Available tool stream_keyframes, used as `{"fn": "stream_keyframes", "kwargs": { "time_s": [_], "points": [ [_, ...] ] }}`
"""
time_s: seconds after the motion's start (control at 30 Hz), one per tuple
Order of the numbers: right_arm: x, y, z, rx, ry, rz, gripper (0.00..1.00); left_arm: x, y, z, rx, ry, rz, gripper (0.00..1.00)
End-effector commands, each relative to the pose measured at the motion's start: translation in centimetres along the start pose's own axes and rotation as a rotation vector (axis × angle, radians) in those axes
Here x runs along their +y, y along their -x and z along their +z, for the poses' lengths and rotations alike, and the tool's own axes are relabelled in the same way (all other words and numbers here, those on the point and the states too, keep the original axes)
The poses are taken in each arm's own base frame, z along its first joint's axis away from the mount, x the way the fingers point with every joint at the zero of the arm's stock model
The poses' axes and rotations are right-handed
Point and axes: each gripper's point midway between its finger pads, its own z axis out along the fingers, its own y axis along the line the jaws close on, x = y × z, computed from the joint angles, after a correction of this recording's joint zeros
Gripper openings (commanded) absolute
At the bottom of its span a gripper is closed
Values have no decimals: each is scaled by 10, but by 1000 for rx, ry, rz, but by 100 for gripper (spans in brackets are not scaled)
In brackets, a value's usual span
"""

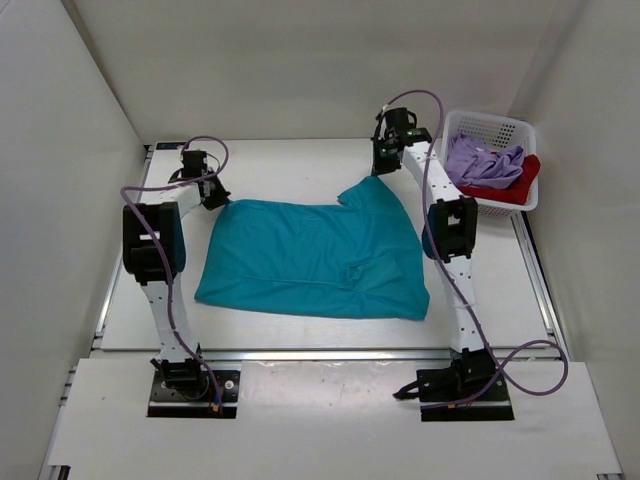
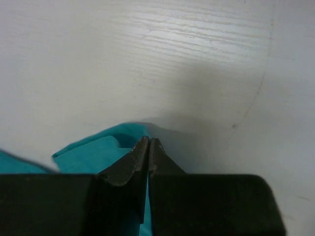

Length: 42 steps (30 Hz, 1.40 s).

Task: Fold and stack the t-shirts
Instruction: Grap the side of the flattened tshirt furthest away from the robot with both arms, then fold the other side of the tshirt into a rectangle

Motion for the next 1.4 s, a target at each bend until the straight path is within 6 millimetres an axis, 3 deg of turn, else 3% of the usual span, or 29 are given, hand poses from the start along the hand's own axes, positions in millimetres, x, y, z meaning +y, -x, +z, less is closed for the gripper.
{"fn": "stream_keyframes", "kwargs": {
  "time_s": [0.0, 0.13, 0.2, 0.23, 0.27, 0.3, 0.33, 0.37, 0.4, 0.43, 0.5, 0.57, 0.6, 0.67, 0.7, 0.87, 0.97, 1.07, 1.17, 1.2, 1.37],
  "points": [
    [24, 56, -99, -141, 58, -31, 0, -27, 41, -44, -138, -79, 5, 0],
    [34, 38, -133, -86, 85, -30, 0, -32, 41, -62, -161, -115, -8, 0],
    [38, 7, -128, -8, 58, -50, 0, -35, 38, -68, -166, -125, -9, 0],
    [49, 10, -140, -40, 59, -75, 0, -34, 38, -71, -175, -128, -10, 0],
    [46, -18, -129, 23, 48, -76, 0, -34, 35, -76, -172, -133, -8, 0],
    [48, -34, -132, 30, 50, -71, 0, -32, 36, -77, -177, -131, -19, 0],
    [52, -41, -139, -4, 68, -62, 0, -32, 34, -80, -175, -139, -21, 0],
    [56, -37, -160, -55, 87, -58, 0, -33, 31, -84, -178, -150, -13, 0],
    [56, -48, -162, -72, 100, -40, 0, -31, 28, -86, -180, -149, -26, 0],
    [56, -43, -165, -105, 118, -26, 0, -28, 28, -87, -180, -144, -28, 0],
    [50, -66, -160, -58, 110, -9, 0, -29, 27, -90, -178, -161, -35, 0],
    [53, -74, -164, -60, 108, -27, 0, -27, 24, -95, -175, -159, -29, 0],
    [50, -90, -160, -27, 102, -21, 0, -26, 23, -96, -175, -155, -31, 0],
    [59, -94, -173, -87, 113, -26, 0, -20, 20, -103, -187, -148, -31, 0],
    [61, -105, -173, -76, 115, -21, 0, -19, 17, -107, -190, -151, -27, 0],
    [60, -123, -207, -144, 118, -1, 0, 0, 2, -113, -183, -131, -45, 0],
    [68, -144, -219, -137, 128, -21, 0, -3, -1, -118, -183, -145, -50, 0],
    [67, -167, -228, -127, 122, -26, 0, -2, 2, -127, -196, -133, -37, 0],
    [57, -204, -231, -95, 102, -2, 0, -2, 10, -141, -226, -138, -26, 0],
    [58, -204, -237, -122, 110, 9, 0, 0, 8, -143, -230, -132, -25, 0],
    [50, -251, -238, -73, 109, 42, 0, 13, -15, -143, -185, -114, -38, 0]
  ]
}}
